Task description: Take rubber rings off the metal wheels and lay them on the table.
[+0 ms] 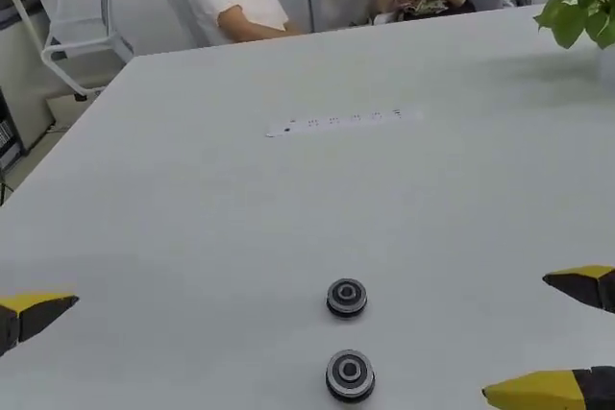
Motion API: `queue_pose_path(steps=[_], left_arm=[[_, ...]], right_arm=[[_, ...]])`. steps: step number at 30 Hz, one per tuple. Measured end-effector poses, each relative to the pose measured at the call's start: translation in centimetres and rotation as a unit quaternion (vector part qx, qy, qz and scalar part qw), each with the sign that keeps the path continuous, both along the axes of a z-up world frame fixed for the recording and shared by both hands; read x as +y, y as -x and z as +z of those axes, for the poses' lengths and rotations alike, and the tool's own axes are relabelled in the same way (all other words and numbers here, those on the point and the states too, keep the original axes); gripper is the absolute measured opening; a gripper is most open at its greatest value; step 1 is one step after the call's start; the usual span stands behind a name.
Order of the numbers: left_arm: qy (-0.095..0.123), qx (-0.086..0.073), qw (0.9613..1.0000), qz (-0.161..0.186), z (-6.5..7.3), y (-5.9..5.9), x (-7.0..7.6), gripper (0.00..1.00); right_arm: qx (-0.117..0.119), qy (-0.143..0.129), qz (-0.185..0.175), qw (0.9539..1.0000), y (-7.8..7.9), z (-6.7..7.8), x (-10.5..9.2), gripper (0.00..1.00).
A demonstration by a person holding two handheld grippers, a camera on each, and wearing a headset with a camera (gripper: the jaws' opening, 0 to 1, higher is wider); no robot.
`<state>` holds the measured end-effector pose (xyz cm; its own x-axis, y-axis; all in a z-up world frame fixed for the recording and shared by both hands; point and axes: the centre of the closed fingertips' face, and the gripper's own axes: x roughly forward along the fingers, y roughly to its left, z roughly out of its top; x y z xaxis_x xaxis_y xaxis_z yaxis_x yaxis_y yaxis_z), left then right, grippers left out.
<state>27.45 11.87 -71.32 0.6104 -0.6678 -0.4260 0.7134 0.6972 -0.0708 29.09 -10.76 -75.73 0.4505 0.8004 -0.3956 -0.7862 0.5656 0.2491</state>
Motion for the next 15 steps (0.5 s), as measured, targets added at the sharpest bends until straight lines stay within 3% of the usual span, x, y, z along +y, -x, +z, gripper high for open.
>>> queue_pose_path(steps=[3, 7, 10, 15], left_arm=[[0.002, -0.005, 0.9998, -0.019, 0.6, -0.3, -1.1, 0.97], [-0.001, -0.030, 0.9981, -0.055, 1.5, -0.9, -2.8, 0.94], [0.005, -0.029, 0.9970, -0.071, 1.7, -1.3, -3.6, 0.95], [-0.008, -0.039, 0.9946, -0.095, 1.8, -2.1, -4.6, 0.93]], right_arm=[[-0.014, 0.000, 0.019, 0.9997, -0.3, 0.3, 0.9, 0.88], [-0.014, -0.013, 0.035, 0.9992, -0.6, 0.3, 1.7, 0.86], [-0.022, -0.007, 0.047, 0.9986, -0.9, 0.1, 2.1, 0.85], [-0.031, -0.007, 0.069, 0.9971, -1.3, 0.1, 2.9, 0.83]])
